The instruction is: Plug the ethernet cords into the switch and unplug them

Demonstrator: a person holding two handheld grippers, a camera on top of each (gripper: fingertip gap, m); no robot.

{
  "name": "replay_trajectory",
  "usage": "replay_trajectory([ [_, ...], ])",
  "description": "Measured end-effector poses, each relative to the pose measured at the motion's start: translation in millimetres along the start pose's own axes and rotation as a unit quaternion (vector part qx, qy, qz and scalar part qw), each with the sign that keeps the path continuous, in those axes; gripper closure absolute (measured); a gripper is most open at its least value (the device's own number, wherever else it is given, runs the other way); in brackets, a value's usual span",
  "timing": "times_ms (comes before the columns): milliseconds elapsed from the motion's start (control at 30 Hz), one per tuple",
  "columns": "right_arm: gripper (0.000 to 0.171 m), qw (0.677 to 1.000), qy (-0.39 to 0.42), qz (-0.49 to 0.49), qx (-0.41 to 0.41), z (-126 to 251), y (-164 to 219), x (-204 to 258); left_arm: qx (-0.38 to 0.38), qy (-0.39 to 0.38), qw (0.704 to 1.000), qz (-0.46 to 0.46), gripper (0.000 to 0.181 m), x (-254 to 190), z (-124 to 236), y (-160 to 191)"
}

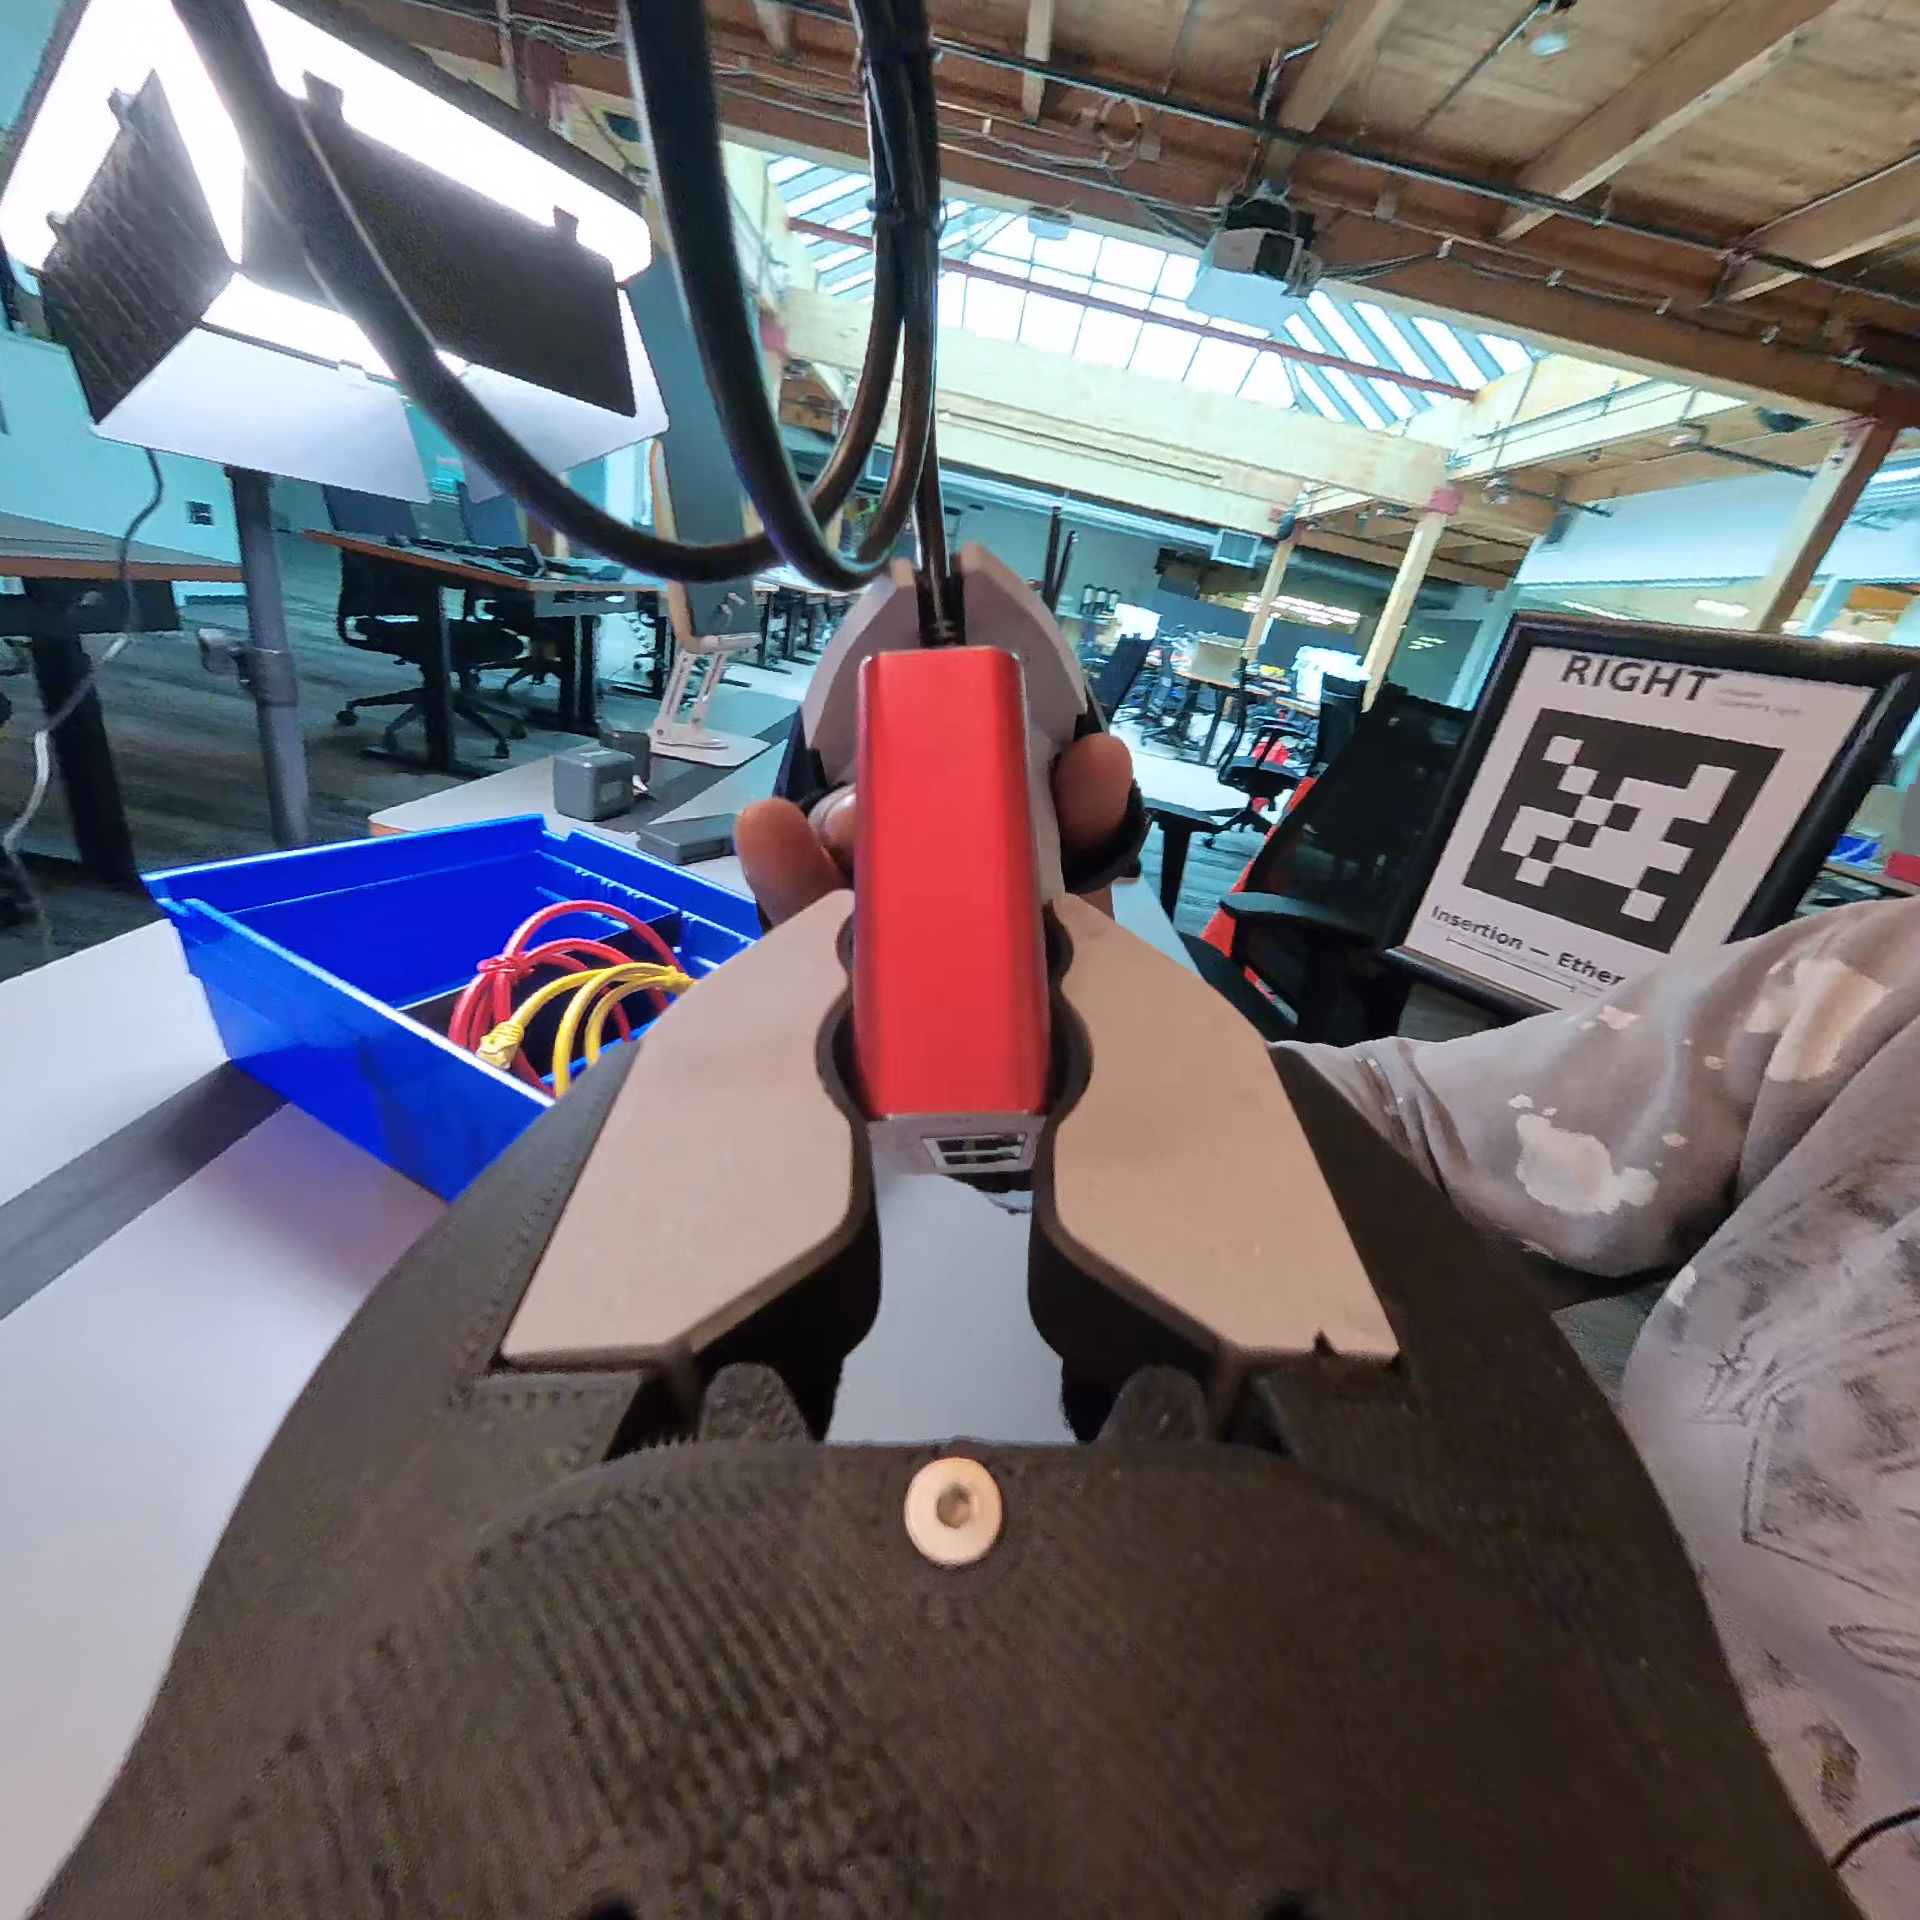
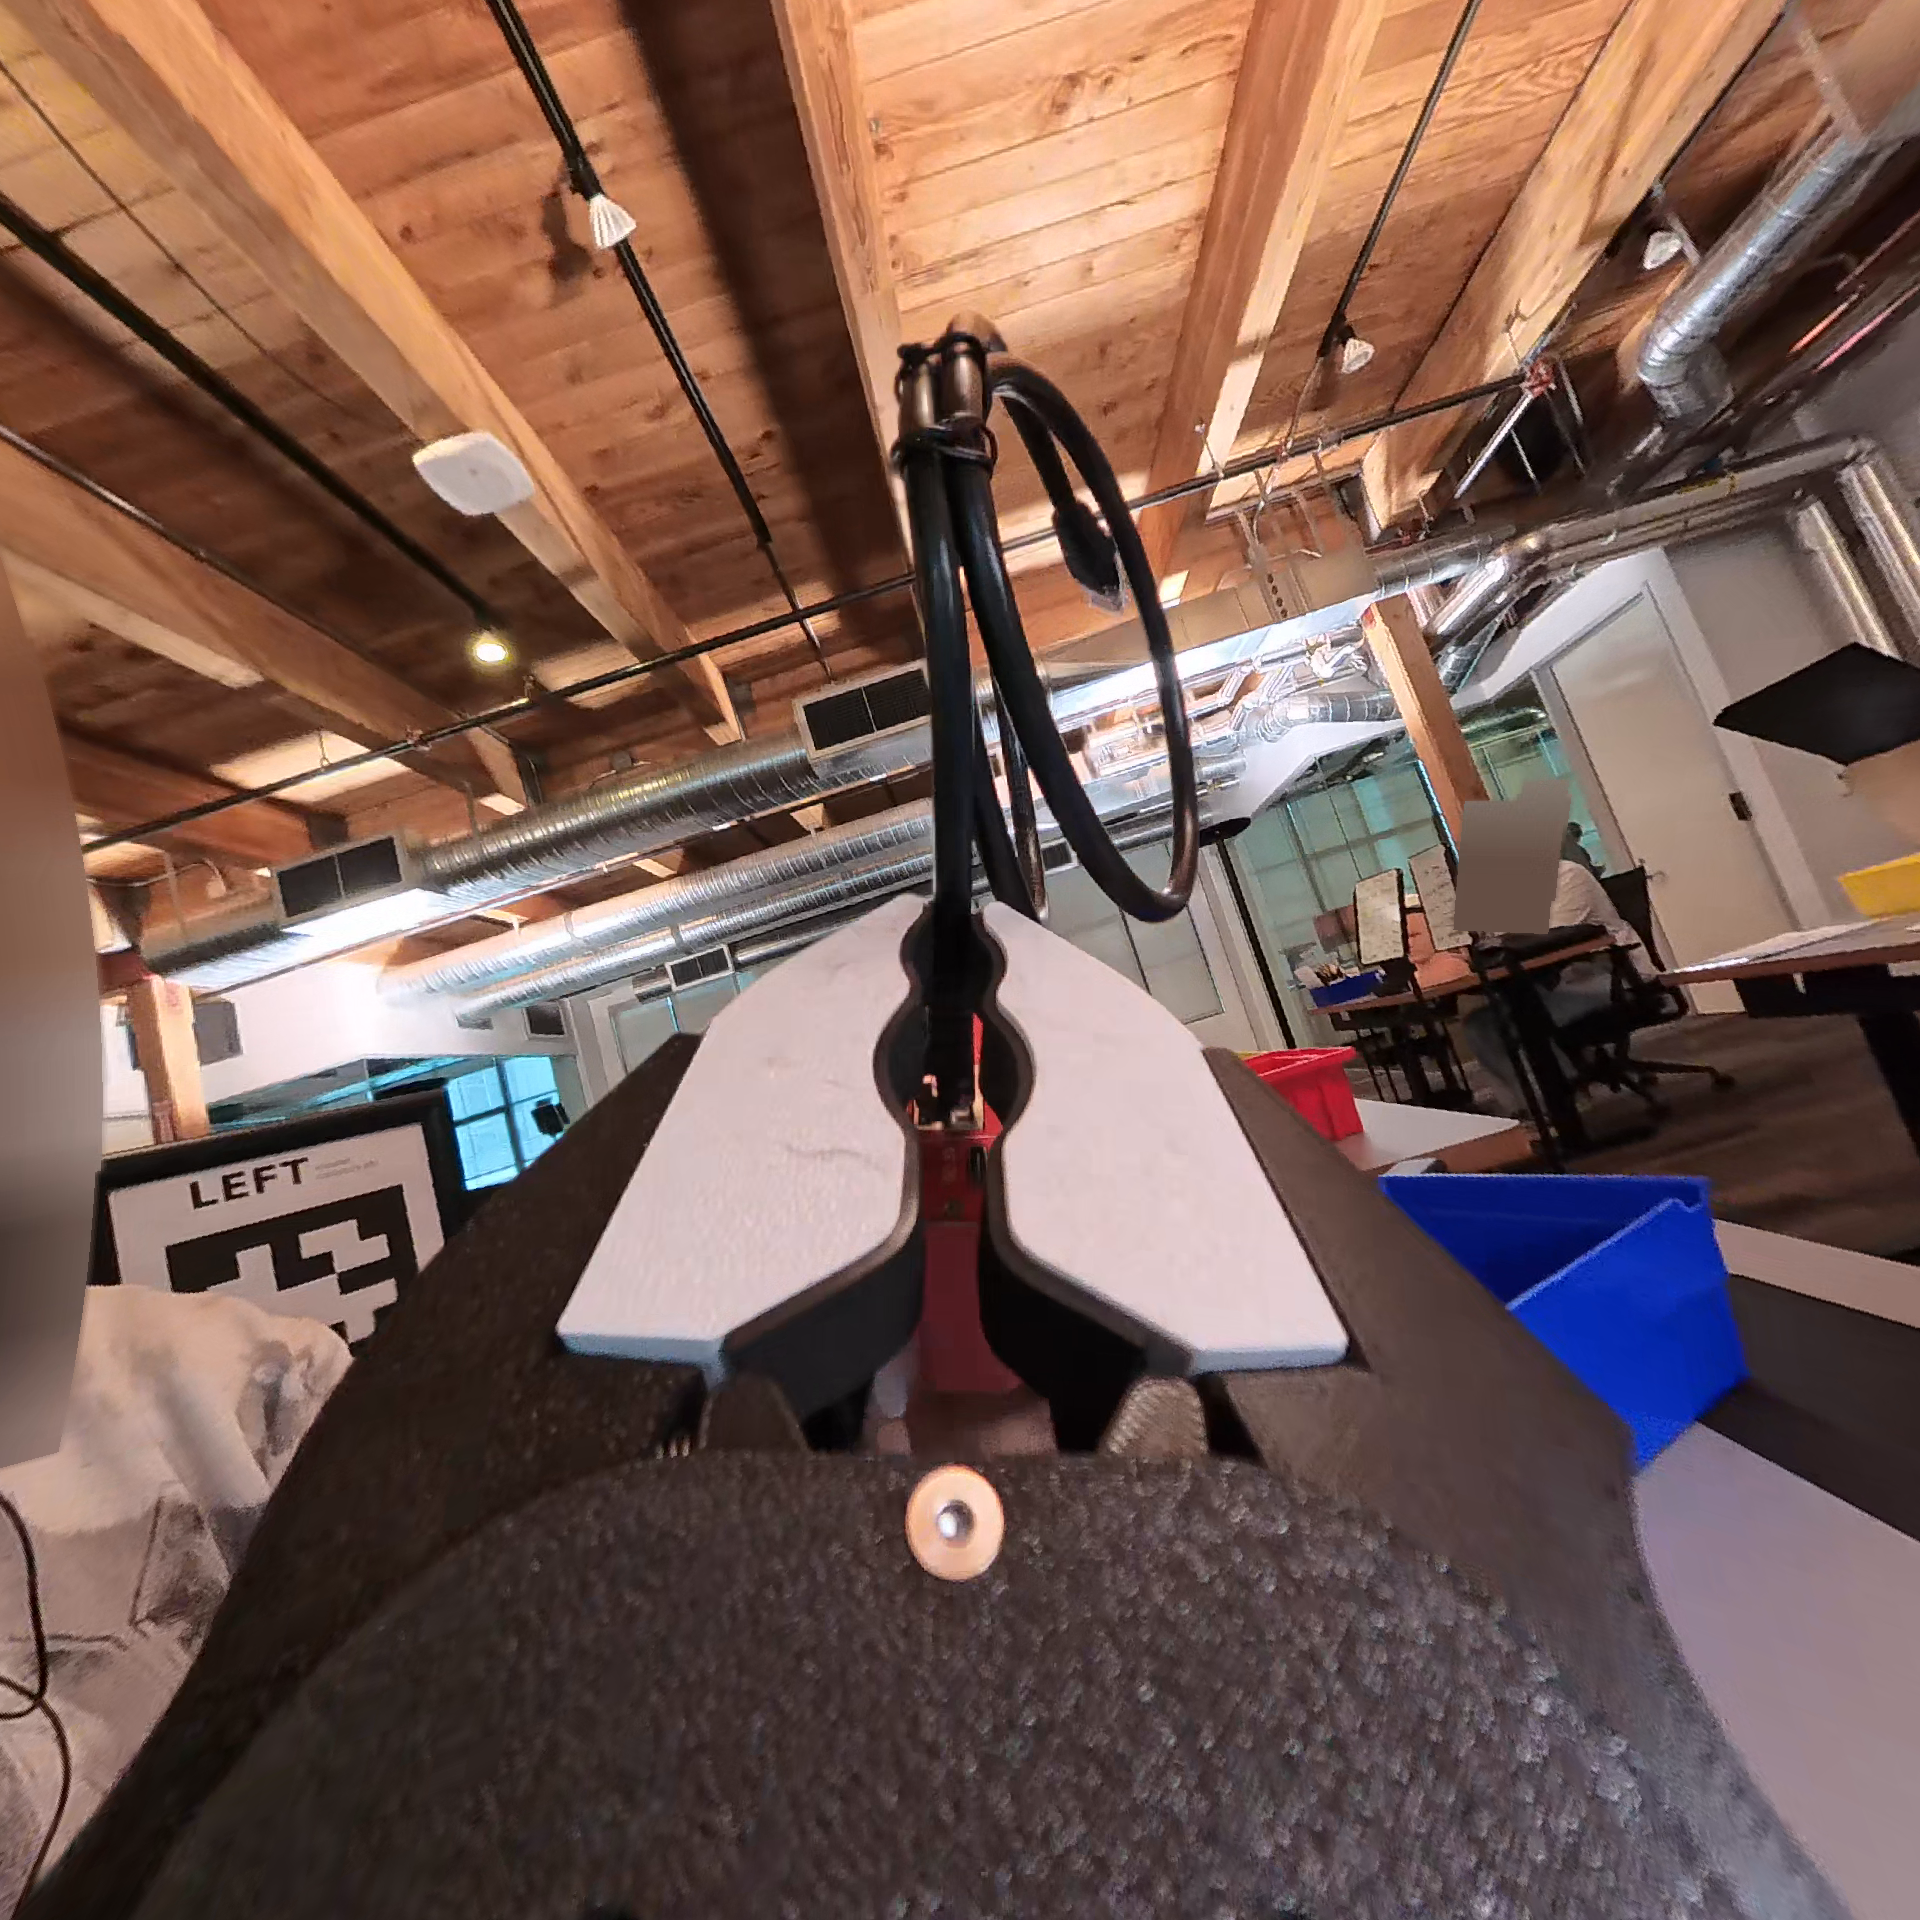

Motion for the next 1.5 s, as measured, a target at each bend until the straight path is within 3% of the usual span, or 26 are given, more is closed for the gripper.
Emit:
replay_trajectory([
  [100, 0.167, 1.000, 0.010, 0.002, 0.021, 4, 0, -6, 0.015, -0.015, 1.000, 0.004, 0.152, 3, 3, -4],
  [300, 0.162, 0.988, 0.029, 0.051, 0.143, 11, -4, -12, 0.054, -0.034, 0.998, 0.021, 0.152, 8, 9, -7],
  [467, 0.159, 0.955, 0.031, 0.092, 0.282, 23, -2, -13, 0.105, -0.050, 0.993, 0.012, 0.152, 9, 12, -6],
  [567, 0.159, 0.941, 0.021, 0.086, 0.326, 30, -1, -11, 0.134, -0.047, 0.990, 0.000, 0.152, 8, 9, 0],
  [633, 0.159, 0.941, 0.004, 0.069, 0.331, 33, -2, -9, 0.140, -0.040, 0.989, -0.001, 0.152, 7, 8, 2],
  [733, 0.128, 0.936, -0.032, 0.020, 0.351, 36, 1, -4, 0.140, -0.045, 0.989, -0.004, 0.152, 10, 13, -2],
  [933, 0.125, 0.923, -0.031, 0.027, 0.382, 24, 29, -7, 0.175, -0.024, 0.984, -0.015, 0.152, 4, 22, -6],
  [1067, 0.147, 0.921, -0.045, 0.045, 0.385, 15, 43, -4, 0.181, -0.018, 0.983, -0.018, 0.152, 1, 19, -4],
  [1367, 0.147, 0.962, -0.056, 0.046, 0.264, 0, 32, 1, 0.066, 0.006, 0.997, -0.034, 0.150, -6, 22, -19],
  [1500, 0.147, 0.962, -0.053, 0.049, 0.264, -5, 34, 5, 0.052, 0.006, 0.997, -0.054, 0.151, -10, 21, -22],
])
Point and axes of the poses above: each gripper's, where its closed fingertips meet, z back along the fingers, y out of its underside, x = y × z across the jaws, the point moved 7 cm from there along z, back along the fingers, and after that the axes turned 10 degrees about -y, right-handed, at the moved point
